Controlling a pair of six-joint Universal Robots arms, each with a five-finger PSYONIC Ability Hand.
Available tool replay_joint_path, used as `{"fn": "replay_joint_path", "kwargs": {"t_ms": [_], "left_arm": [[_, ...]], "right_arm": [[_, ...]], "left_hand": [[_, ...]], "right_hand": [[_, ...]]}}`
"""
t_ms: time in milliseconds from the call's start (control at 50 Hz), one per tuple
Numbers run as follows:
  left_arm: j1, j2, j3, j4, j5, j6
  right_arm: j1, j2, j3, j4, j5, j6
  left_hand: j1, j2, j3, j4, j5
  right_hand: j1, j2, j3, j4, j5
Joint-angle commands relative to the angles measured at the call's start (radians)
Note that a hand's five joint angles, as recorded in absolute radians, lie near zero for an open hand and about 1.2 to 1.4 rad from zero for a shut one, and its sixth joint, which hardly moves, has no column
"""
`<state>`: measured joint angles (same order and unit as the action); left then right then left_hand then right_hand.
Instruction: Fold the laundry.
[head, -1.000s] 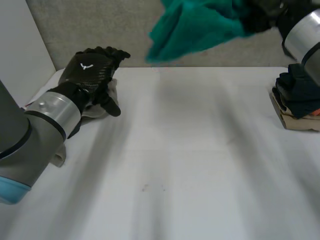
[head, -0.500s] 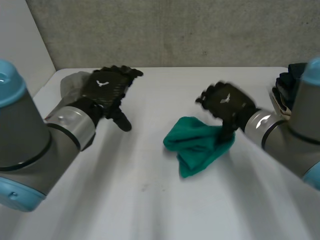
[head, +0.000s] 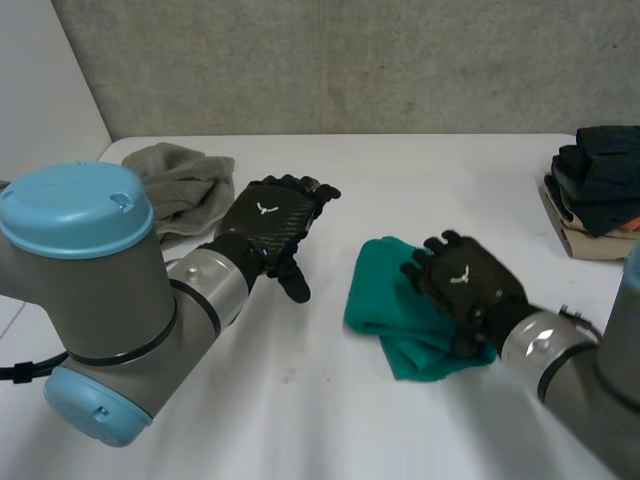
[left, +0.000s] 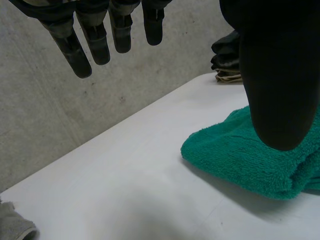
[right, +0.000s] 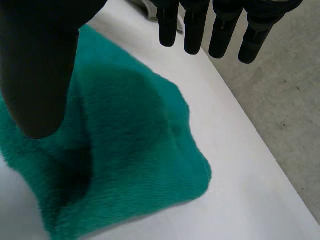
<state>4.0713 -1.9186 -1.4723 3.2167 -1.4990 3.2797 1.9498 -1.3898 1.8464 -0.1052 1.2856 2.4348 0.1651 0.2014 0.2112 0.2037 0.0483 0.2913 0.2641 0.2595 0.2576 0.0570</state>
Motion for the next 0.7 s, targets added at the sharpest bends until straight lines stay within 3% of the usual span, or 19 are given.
{"fn": "replay_joint_path", "kwargs": {"t_ms": [20,340,460,500,520,580,700], "left_arm": [[0.0,0.004,-0.014,0.002,0.003,0.0],[0.003,0.003,-0.025,0.003,0.005,-0.005],[0.004,0.003,-0.026,0.003,0.006,-0.006],[0.006,0.003,-0.028,0.003,0.006,-0.006],[0.004,0.003,-0.028,0.003,0.006,-0.006],[0.004,0.004,-0.031,0.003,0.006,-0.006],[0.004,0.009,-0.036,0.003,0.006,-0.006]], "right_arm": [[0.012,0.012,0.145,-0.165,0.011,-0.014],[0.012,0.17,0.24,-0.505,0.001,-0.016],[0.012,0.216,0.217,-0.582,0.0,-0.034],[0.011,0.229,0.208,-0.597,0.0,-0.039],[0.009,0.23,0.202,-0.622,-0.002,-0.039],[0.009,0.227,0.182,-0.671,0.001,-0.034],[0.009,0.227,0.091,-0.671,0.008,-0.022]], "left_hand": [[0.045,0.009,-0.001,0.007,-0.012],[0.045,0.009,-0.001,0.007,-0.012],[0.045,0.009,-0.001,0.007,-0.012],[0.045,0.009,-0.001,0.007,-0.012],[0.045,0.009,-0.001,0.007,-0.012],[0.045,0.009,-0.001,0.007,-0.012],[0.045,0.009,-0.001,0.007,-0.012]], "right_hand": [[-0.08,-0.053,-0.048,-0.046,-0.02],[-0.013,0.014,0.019,0.021,0.047],[0.248,0.275,0.28,0.282,0.308],[0.503,0.53,0.535,0.536,0.562],[0.806,0.834,0.838,0.84,0.866],[1.104,1.131,1.136,1.137,1.163],[1.105,1.132,1.137,1.139,1.165]]}}
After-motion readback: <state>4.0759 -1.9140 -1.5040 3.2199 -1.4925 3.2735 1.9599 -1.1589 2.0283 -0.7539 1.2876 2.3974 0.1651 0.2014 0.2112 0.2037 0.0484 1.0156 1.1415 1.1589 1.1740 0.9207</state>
